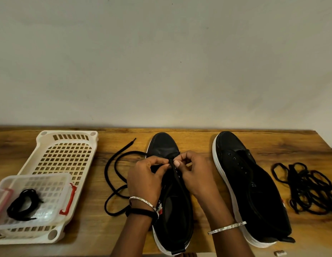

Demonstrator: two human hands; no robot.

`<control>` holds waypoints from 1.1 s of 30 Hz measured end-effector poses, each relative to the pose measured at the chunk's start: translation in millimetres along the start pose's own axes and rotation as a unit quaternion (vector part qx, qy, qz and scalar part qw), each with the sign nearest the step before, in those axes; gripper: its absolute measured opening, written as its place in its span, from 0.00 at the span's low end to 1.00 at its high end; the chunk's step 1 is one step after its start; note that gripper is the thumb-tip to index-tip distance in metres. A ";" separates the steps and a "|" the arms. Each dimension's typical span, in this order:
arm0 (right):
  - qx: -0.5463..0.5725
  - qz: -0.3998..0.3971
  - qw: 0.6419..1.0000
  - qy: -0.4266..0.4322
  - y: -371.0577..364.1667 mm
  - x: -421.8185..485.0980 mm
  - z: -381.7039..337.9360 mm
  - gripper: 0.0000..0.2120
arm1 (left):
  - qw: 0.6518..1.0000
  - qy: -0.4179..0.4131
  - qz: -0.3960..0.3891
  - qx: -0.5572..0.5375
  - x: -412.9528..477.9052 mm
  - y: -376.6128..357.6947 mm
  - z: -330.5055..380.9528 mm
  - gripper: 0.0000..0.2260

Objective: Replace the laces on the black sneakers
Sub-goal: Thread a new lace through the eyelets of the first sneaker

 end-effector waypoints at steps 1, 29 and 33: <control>-0.018 -0.003 1.000 0.010 -1.9 -0.2 -1.1 0.05 | 1.000 -0.001 -0.003 0.002 0.6 -0.3 -0.6 0.04; -0.086 0.049 0.980 0.172 18.6 -6.1 -29.9 0.05 | 0.988 -0.058 -0.141 0.015 4.4 14.0 -7.2 0.40; -0.168 0.034 0.971 0.169 15.9 -2.9 -29.6 0.04 | 0.985 -0.043 -0.161 0.042 3.6 8.7 -7.2 0.37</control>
Point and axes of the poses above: each hand's wrist, its own x-axis towards the middle knuckle, its own y-axis out of the back of the hand, z = x × y, the point moved 6 cm from there along x, towards the middle knuckle, and after that the axes turned 1 degree about z, right-handed, at the moved point
